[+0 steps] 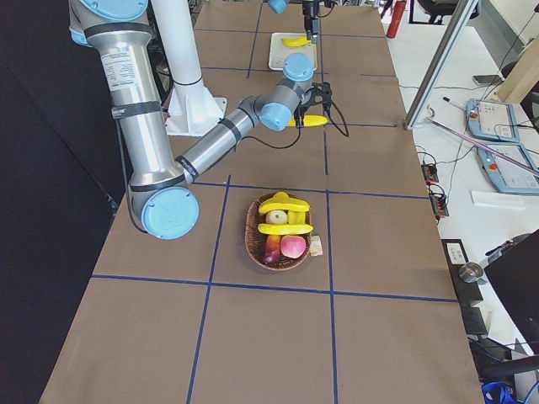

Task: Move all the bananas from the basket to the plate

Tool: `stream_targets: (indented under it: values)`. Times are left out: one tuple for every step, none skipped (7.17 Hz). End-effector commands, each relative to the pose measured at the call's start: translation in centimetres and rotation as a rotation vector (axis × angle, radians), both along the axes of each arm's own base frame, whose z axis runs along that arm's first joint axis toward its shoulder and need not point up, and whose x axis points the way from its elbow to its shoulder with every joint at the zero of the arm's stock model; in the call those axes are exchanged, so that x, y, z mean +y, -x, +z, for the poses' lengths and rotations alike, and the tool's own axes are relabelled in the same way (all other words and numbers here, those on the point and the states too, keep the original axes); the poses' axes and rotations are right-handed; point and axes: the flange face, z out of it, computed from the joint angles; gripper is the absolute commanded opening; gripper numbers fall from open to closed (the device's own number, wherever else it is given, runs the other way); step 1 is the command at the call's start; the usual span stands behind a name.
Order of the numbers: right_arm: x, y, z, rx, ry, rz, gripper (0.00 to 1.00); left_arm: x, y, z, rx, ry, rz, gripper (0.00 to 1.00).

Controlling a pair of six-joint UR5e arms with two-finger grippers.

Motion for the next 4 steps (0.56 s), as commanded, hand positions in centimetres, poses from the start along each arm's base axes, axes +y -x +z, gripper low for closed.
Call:
stream_targets:
  values:
    - [3.1,7.5,-6.3,-0.048,-0.047,-0.009,0.01,3.2,-4.4,-6.4,0.205,-0.054,0.045,0.99]
    - [4.2,9.6,-7.5,-0.052,-0.077,-0.004,0.01,4.5,-6.5,-9.4,0.253,-0.055,0.077,0.99]
    - [5.3,11.3,-8.6,-0.059,-0.092,0.000,0.01,5.1,-7.4,-11.5,0.282,-0.076,0.096,0.99]
    - [6.2,12.6,-9.8,-0.068,-0.118,0.007,0.01,5.2,-8.6,-13.3,0.299,-0.088,0.103,0.99]
